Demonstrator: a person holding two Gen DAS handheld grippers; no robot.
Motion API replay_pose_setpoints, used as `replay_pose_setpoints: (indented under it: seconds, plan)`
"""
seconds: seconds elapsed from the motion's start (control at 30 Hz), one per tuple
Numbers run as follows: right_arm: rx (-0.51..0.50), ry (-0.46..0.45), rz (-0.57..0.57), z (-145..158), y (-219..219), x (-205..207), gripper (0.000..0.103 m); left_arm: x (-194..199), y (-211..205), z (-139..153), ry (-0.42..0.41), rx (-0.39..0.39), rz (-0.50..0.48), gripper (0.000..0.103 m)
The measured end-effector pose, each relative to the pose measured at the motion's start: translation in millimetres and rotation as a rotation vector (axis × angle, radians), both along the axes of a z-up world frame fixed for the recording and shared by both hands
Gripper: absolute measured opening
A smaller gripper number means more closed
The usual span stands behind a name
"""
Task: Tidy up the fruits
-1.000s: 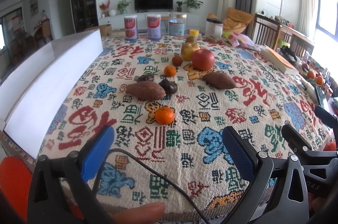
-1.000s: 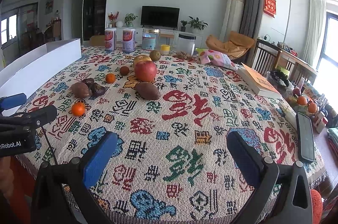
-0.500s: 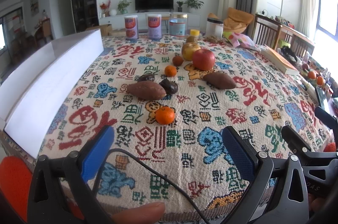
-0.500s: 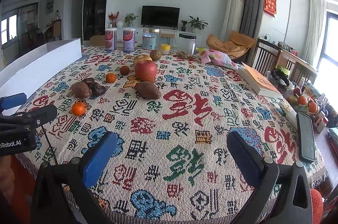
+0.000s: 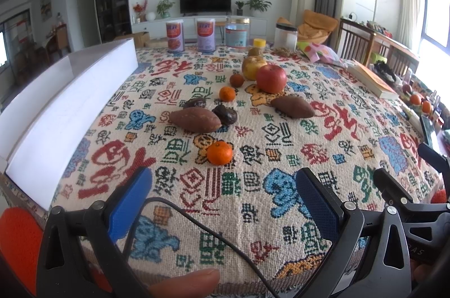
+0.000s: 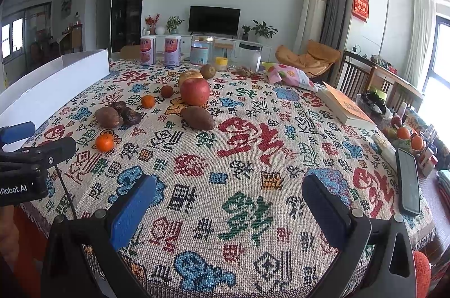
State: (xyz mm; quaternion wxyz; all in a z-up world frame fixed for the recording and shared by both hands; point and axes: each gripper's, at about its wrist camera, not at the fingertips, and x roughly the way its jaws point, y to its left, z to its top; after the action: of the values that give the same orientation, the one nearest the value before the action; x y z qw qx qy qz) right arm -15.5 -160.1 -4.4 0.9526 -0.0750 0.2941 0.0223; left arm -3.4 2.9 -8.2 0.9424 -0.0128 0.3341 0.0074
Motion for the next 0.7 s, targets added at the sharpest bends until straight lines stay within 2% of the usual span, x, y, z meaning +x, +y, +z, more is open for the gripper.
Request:
replay_pose_setpoints:
  seconds: [0.7]
  plan:
    - [0.002,0.01,0.001,-4.4,-1.2,1.8,0.103,0.4,0.5,-1.5,0.004,-0.001,0.003,0.102]
